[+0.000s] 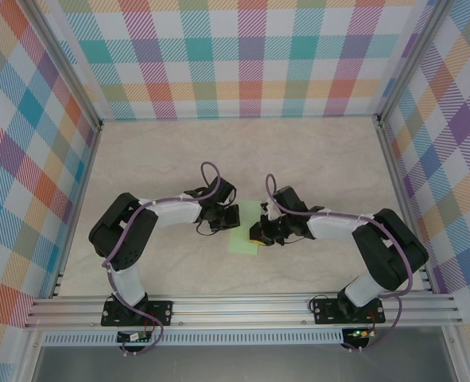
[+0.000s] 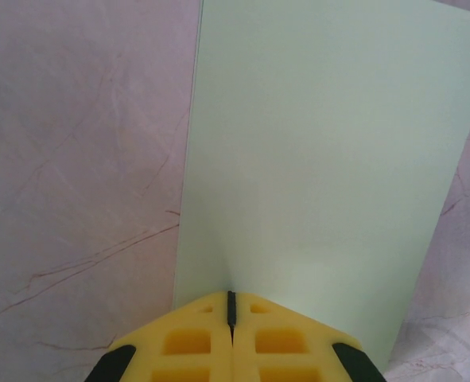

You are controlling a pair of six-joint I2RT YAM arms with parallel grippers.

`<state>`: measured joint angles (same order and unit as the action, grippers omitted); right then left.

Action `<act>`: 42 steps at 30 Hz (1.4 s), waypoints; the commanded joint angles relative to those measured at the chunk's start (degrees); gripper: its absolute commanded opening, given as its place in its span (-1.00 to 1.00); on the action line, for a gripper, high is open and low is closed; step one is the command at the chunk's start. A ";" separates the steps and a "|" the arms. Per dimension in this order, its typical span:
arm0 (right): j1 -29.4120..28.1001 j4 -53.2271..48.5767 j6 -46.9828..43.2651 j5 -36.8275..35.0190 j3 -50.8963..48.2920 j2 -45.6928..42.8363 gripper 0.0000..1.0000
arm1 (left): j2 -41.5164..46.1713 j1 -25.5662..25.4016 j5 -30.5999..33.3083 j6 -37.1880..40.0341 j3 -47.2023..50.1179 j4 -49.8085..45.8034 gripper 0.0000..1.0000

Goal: Fold a paper plane with a square sheet of paper (pick it up from the middle)
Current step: Fold the square sheet of paper in half at the center of the table.

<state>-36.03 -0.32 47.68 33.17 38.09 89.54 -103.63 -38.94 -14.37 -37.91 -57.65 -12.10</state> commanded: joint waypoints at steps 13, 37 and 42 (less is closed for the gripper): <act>-1.76 2.20 -0.06 -2.41 -4.35 5.60 -0.81 | 0.17 -0.35 -0.44 0.24 -1.76 -1.38 -1.00; -2.03 7.03 0.79 -0.03 -6.55 4.77 -0.77 | 13.14 -0.33 6.44 -0.86 2.92 -6.26 -0.51; -2.03 6.15 1.16 -1.33 -6.97 2.40 -0.77 | 13.85 -0.26 6.58 -1.46 3.79 -6.23 -0.45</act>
<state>-37.45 6.20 48.66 32.80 32.18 92.44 -92.07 -38.94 -8.69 -38.37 -54.41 -17.04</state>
